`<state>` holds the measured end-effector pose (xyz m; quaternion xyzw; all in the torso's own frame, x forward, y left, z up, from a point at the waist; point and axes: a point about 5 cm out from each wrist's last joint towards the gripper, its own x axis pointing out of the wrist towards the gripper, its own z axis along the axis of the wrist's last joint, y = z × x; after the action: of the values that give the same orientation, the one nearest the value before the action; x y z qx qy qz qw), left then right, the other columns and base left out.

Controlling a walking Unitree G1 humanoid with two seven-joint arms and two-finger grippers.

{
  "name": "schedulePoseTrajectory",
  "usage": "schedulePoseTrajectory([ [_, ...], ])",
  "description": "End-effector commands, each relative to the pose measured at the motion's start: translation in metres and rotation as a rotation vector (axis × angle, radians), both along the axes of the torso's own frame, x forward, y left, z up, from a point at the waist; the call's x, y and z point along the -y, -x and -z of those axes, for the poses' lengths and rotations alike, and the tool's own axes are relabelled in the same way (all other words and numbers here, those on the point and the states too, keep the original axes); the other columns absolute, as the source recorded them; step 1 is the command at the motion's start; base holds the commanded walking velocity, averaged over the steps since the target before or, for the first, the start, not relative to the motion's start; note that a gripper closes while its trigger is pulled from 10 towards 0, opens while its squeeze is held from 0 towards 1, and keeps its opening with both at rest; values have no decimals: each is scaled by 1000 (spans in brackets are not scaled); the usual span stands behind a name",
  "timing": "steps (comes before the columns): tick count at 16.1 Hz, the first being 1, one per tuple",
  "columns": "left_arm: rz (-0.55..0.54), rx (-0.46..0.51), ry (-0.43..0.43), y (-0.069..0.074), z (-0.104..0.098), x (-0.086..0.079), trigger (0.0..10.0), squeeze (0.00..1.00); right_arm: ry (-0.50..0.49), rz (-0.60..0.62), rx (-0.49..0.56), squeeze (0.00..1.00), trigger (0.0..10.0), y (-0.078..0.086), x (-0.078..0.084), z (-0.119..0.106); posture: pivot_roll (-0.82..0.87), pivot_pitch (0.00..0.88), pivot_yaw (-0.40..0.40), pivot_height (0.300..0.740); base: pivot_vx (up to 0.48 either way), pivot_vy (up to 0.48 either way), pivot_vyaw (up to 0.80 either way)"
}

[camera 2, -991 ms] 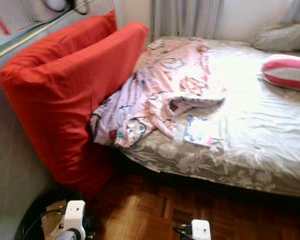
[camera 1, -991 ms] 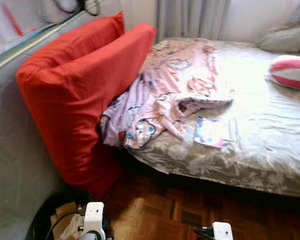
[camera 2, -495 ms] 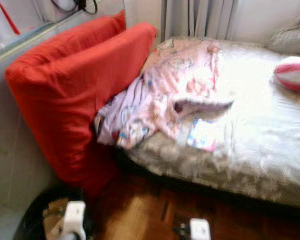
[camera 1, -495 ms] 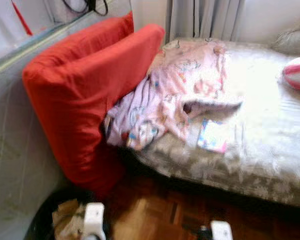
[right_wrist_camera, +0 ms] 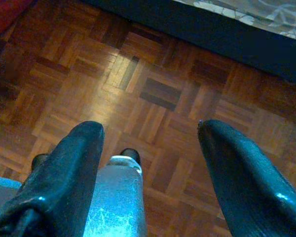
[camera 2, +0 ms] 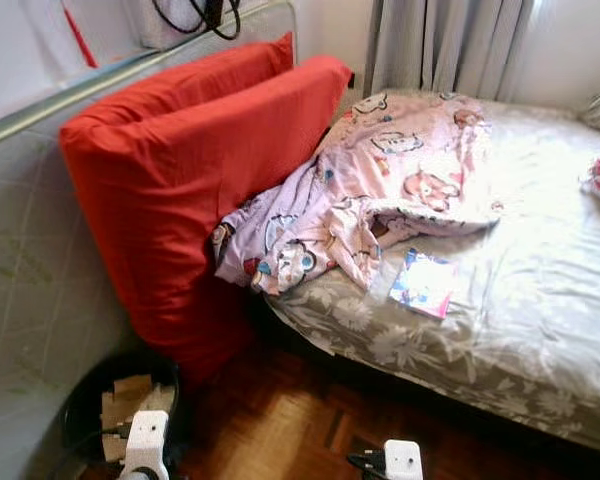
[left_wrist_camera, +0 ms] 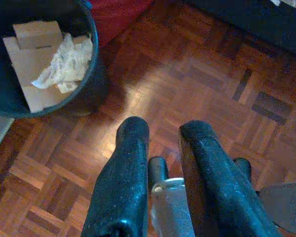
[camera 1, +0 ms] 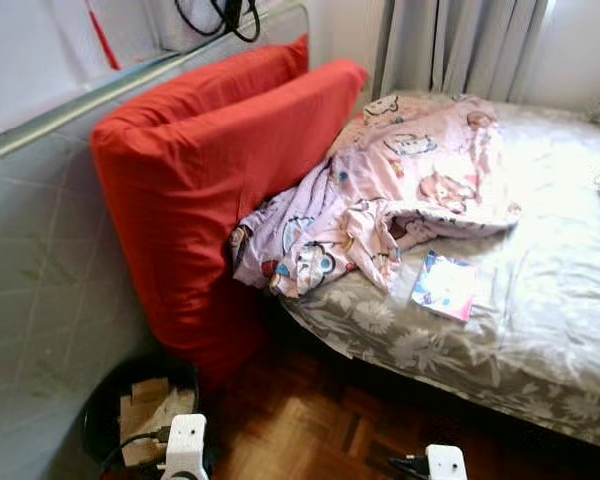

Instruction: Clean up the room

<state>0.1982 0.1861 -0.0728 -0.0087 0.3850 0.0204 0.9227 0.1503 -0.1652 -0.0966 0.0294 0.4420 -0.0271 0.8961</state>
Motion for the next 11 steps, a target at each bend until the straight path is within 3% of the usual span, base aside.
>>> schedulePoseTrajectory([
  [1, 1, -8, -3, 1, 1, -2, 10000, 0, -5, -5, -11, 0, 10000, 3, -3, 1, -37, 49, 7, 740, 0, 0, 0],
  [8, -9, -9, 1, 2, 1, -3, 10000, 0, -10, 3, -1, 0, 10000, 2, -2, 1, -34, 60, 3, 740, 0, 0, 0],
  [11, -7, -9, 3, 2, 1, -3, 10000, 0, -11, 4, 0, 0, 10000, 2, -2, 1, -35, 61, 4, 740, 269, 0, 0],
])
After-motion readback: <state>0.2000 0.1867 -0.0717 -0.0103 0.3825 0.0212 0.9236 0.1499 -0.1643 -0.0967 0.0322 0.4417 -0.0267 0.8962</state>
